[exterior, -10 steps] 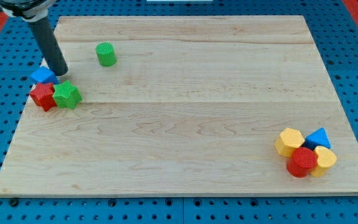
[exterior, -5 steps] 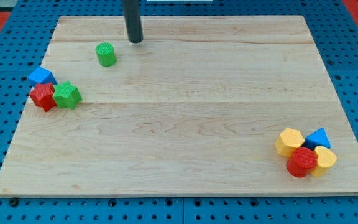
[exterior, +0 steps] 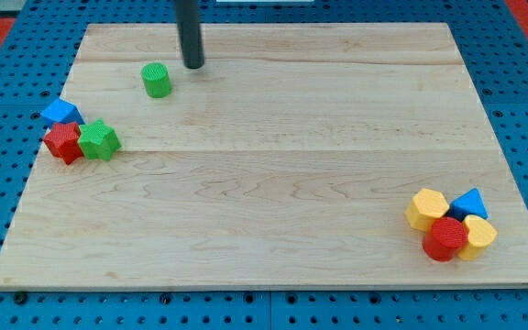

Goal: Push the green circle into the green stars

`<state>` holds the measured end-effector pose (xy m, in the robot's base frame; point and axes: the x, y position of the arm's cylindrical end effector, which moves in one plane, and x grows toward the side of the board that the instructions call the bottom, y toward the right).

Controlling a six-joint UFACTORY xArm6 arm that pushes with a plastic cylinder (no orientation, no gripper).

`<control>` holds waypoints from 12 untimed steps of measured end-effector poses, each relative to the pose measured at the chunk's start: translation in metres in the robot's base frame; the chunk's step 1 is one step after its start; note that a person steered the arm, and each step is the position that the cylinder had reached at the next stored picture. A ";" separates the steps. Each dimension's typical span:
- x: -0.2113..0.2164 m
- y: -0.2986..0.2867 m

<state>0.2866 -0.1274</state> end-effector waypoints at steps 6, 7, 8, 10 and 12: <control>0.077 -0.061; 0.077 -0.060; 0.077 -0.076; 0.074 -0.068; 0.055 -0.041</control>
